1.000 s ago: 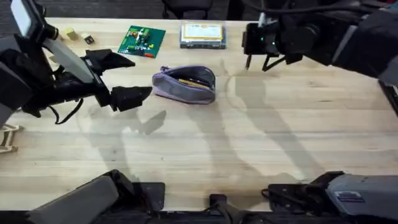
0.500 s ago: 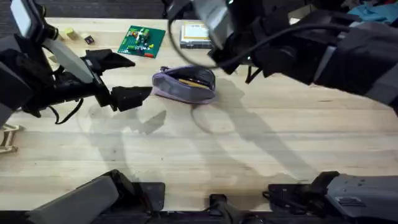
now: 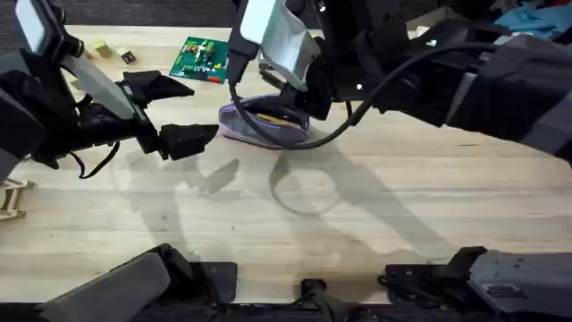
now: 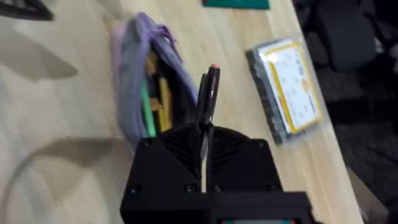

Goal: Unzip the bag, pick up the pens from the table one at a time and place them inside, then zip the bag closed.

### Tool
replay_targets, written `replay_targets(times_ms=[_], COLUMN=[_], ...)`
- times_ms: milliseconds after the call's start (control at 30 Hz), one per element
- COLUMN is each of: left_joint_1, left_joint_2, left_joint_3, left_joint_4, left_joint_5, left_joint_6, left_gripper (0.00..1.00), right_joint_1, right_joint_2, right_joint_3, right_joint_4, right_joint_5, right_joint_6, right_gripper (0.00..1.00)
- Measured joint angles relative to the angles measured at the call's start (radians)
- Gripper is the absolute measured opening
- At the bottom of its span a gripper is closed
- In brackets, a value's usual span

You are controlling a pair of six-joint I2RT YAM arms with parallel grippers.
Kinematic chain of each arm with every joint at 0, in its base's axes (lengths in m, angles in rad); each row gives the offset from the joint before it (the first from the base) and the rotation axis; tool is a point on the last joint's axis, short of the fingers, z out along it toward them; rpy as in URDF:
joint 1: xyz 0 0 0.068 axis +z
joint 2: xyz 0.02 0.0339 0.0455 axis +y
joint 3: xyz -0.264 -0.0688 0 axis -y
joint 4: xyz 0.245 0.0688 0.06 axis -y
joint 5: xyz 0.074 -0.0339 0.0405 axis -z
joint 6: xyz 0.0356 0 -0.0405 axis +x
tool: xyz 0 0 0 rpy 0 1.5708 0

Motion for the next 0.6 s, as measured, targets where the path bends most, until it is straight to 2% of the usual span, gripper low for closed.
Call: replay_targets(times_ms=[200, 600], left_joint_1=[0.0, 0.0], left_joint_2=[0.0, 0.0], left_joint_3=[0.0, 0.0], left_joint_4=[0.0, 0.0], left_joint_5=[0.0, 0.0], left_joint_6=[0.0, 0.0], left_gripper=[0.993, 0.993], right_joint_1=[0.0, 0.0], right_joint_2=[0.051, 0.159], right_joint_3=[0.0, 0.0], right_joint_4=[0.002, 0.028], right_joint_5=[-0.065, -0.085], right_joint_6=[-0.007, -0.021], right_gripper=[0.032, 0.032])
